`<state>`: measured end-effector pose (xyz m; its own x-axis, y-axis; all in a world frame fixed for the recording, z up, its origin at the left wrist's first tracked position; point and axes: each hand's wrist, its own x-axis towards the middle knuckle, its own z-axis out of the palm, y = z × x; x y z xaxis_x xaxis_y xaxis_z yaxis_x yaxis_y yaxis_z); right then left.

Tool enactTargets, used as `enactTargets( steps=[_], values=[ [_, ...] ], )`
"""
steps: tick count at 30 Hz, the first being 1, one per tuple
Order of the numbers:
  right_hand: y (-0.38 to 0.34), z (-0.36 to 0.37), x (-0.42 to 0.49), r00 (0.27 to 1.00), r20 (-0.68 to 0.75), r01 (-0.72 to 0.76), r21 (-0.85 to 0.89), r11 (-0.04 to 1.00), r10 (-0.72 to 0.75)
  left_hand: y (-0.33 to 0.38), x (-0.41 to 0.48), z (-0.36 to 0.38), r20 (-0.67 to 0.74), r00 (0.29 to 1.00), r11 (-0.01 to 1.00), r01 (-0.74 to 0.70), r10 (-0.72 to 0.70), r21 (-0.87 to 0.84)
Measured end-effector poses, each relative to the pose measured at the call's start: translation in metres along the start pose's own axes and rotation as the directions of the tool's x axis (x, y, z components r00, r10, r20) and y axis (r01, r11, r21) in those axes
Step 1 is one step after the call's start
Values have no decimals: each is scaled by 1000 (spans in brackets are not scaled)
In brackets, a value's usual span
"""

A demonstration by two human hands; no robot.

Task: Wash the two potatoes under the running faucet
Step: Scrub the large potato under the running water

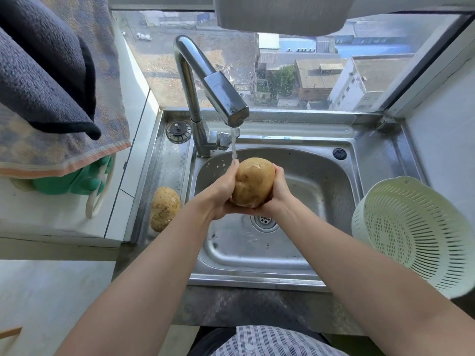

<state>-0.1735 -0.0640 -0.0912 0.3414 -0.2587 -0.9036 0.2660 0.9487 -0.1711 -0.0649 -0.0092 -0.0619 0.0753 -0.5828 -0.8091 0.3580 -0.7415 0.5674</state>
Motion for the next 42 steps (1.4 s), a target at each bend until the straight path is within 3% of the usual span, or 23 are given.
enactTargets(
  steps=[4, 6, 8, 11, 20, 27, 30, 35, 38, 42],
  values=[
    [-1, -4, 0, 997, -71, -2, 32, 999, 4, -7, 6, -18, -57, 993, 925, -71, 100, 374],
    [-1, -4, -3, 997, -76, -5, 39, 999, 8, -14, 3, -21, 112, 986, 956, -151, 126, 252],
    [-1, -1, -5, 998, -62, -9, 37, 999, 11, -21, -3, -17, 247, 956, 987, -156, 161, -40],
    [-2, 3, -8, 999, -46, -12, 29, 1000, 13, -21, -11, -12, 298, 919, 943, -173, 258, -283],
    [-3, 10, -13, 995, -95, 11, -70, 997, -18, -4, -10, -7, 110, 981, 935, -114, 160, -337],
    [-2, 4, -5, 988, -150, 13, -81, 997, -25, -4, -6, -5, 21, 988, 975, -150, 155, -163],
    [-3, 1, -9, 989, -145, 23, -93, 995, -37, -7, -3, -8, 27, 984, 977, -169, 173, -131],
    [-9, -3, -12, 991, -124, 35, -56, 998, -42, -15, 9, -13, 198, 965, 938, -97, 170, -333],
    [-14, -5, -15, 990, -131, 46, -61, 997, -54, -12, 11, -12, 253, 954, 933, -63, 160, -354],
    [-17, -5, -15, 981, -168, 73, -122, 990, -93, -7, 6, -4, 198, 965, 954, -111, 170, -278]
  ],
)
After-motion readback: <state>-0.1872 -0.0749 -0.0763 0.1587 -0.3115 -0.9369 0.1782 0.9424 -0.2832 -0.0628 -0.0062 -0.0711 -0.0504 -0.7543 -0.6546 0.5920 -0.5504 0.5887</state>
